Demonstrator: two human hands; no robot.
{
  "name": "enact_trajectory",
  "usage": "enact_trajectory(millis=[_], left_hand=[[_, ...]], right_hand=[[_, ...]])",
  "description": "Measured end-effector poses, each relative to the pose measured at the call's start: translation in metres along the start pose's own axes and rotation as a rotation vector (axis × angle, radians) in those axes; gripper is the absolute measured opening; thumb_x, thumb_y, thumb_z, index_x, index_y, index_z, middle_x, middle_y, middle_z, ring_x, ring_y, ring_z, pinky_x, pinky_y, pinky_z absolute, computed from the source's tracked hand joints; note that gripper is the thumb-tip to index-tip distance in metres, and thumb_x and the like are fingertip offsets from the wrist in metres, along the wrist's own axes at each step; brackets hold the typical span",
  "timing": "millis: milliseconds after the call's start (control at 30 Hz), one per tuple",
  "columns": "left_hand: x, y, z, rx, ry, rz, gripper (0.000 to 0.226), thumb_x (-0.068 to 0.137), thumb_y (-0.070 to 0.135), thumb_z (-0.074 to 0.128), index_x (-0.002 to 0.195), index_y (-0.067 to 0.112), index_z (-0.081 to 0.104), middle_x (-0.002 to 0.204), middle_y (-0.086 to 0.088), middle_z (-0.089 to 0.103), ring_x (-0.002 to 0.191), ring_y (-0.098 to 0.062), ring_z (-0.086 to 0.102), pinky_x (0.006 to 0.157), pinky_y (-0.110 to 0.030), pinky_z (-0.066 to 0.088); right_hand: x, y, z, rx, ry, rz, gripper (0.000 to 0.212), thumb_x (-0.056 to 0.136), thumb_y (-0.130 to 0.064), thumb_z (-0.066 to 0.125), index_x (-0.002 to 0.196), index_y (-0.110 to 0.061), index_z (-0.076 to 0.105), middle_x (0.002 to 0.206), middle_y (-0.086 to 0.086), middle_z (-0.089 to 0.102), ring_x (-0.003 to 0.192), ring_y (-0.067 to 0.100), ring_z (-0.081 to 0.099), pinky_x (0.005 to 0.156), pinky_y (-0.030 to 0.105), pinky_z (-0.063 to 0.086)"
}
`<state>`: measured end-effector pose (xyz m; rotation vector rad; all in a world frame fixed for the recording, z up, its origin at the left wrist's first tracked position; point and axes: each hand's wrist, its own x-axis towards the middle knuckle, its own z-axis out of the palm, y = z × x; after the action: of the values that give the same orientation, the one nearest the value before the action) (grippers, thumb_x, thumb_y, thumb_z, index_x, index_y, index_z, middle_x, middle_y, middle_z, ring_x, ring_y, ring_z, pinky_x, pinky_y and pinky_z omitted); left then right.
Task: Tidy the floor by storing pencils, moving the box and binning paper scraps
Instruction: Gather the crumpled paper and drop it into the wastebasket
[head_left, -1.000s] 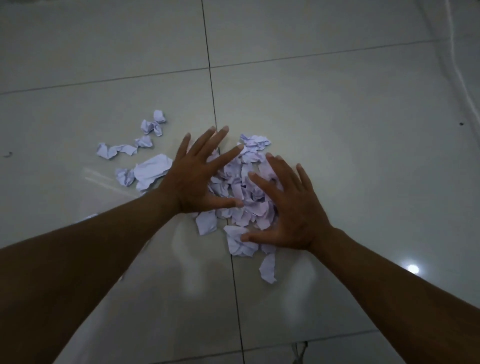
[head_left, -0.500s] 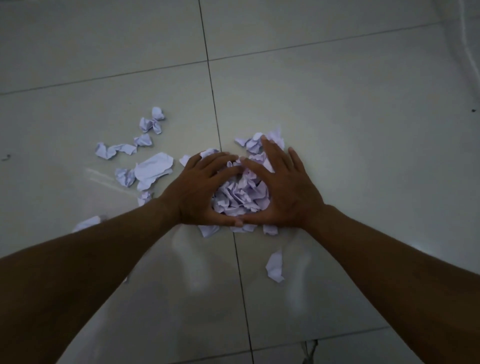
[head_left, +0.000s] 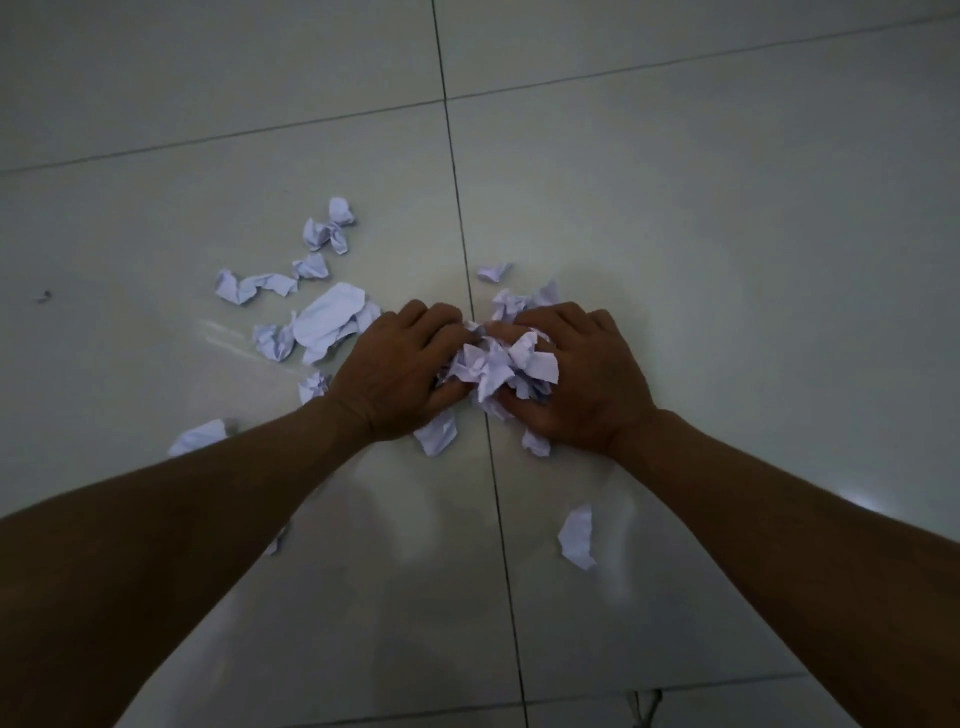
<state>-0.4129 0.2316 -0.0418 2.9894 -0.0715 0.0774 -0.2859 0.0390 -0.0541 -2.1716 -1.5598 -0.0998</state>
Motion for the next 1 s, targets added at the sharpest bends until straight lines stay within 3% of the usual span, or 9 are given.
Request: enact_trajectory(millis=[100,200,267,333,433,533,600,800,1000], left_hand=[[0.001,-0.001,-0.004,0.018,0.017,-0.022,0.042,0.089,0.041,0.051,0.102,0.003,0.065,0.104,-0.017,0.063,0.080,-0.034,0.058,0.055,-0.038,0.048],[0.001,-0.002,-0.008,0.038,0.037,-0.027,0.038,0.086,0.037,0.049,0.095,0.003,0.065,0.094,-0.017,0.063,0.072,-0.034,0.060,0.046,-0.035,0.045],[0.002,-0.003,-0.008,0.045,0.038,-0.043,0.031,0.085,0.032,0.055,0.093,0.004,0.064,0.091,-0.017,0.062,0.070,-0.034,0.060,0.043,-0.034,0.044],[0.002,-0.003,-0.008,0.045,0.050,-0.062,0.024,0.084,0.028,0.060,0.091,0.005,0.063,0.088,-0.016,0.061,0.067,-0.034,0.060,0.042,-0.033,0.039],[0.002,-0.003,-0.007,0.031,0.076,-0.092,0.026,0.088,0.032,0.052,0.087,0.008,0.060,0.084,-0.013,0.058,0.062,-0.032,0.058,0.042,-0.030,0.034],[0.002,-0.004,-0.007,-0.002,0.118,-0.099,0.029,0.089,0.034,0.048,0.085,0.008,0.061,0.080,-0.014,0.059,0.059,-0.033,0.058,0.044,-0.028,0.032],[0.001,-0.004,-0.009,-0.023,0.160,-0.102,0.026,0.086,0.032,0.048,0.086,0.009,0.060,0.077,-0.014,0.062,0.055,-0.033,0.060,0.042,-0.028,0.035],[-0.004,-0.007,-0.006,-0.040,0.162,-0.194,0.044,0.087,0.034,0.041,0.085,0.001,0.070,0.087,-0.017,0.070,0.060,-0.040,0.064,0.047,-0.040,0.050],[-0.011,-0.008,-0.014,-0.045,0.160,-0.225,0.041,0.087,0.034,0.042,0.081,0.004,0.069,0.075,-0.016,0.067,0.056,-0.041,0.061,0.047,-0.034,0.039]], right_hand=[[0.003,-0.005,0.004,-0.026,-0.003,0.041,0.059,0.083,-0.050,0.059,0.131,-0.016,0.060,0.112,0.006,0.066,0.099,0.031,0.059,0.076,0.038,0.042],[0.006,-0.011,0.008,-0.020,0.022,0.073,0.049,0.081,-0.050,0.062,0.117,-0.017,0.063,0.108,0.009,0.063,0.094,0.032,0.057,0.071,0.039,0.042],[0.008,-0.014,0.010,-0.003,0.015,0.106,0.047,0.082,-0.055,0.061,0.111,-0.018,0.065,0.116,0.010,0.061,0.097,0.033,0.057,0.072,0.040,0.042],[0.009,-0.016,0.011,0.001,-0.018,0.143,0.060,0.080,-0.069,0.056,0.112,-0.020,0.066,0.127,0.008,0.059,0.103,0.031,0.056,0.076,0.041,0.043],[0.013,-0.018,0.011,-0.029,-0.040,0.158,0.070,0.077,-0.077,0.053,0.112,-0.018,0.066,0.118,0.006,0.062,0.098,0.029,0.056,0.075,0.041,0.044],[0.016,-0.019,0.014,-0.016,0.001,0.124,0.044,0.081,-0.053,0.062,0.102,-0.015,0.067,0.103,0.005,0.063,0.083,0.031,0.057,0.066,0.040,0.044],[0.015,-0.020,0.016,-0.016,0.036,0.116,0.033,0.074,-0.037,0.072,0.097,-0.013,0.067,0.094,0.007,0.064,0.074,0.032,0.058,0.057,0.039,0.046],[0.017,-0.020,0.014,-0.065,0.075,0.147,0.040,0.067,-0.021,0.081,0.104,-0.012,0.071,0.087,0.009,0.068,0.070,0.034,0.065,0.048,0.031,0.045],[0.025,-0.022,0.007,0.008,0.085,0.157,0.044,0.061,-0.008,0.080,0.104,-0.003,0.070,0.092,0.021,0.071,0.070,0.042,0.068,0.052,0.045,0.056]])
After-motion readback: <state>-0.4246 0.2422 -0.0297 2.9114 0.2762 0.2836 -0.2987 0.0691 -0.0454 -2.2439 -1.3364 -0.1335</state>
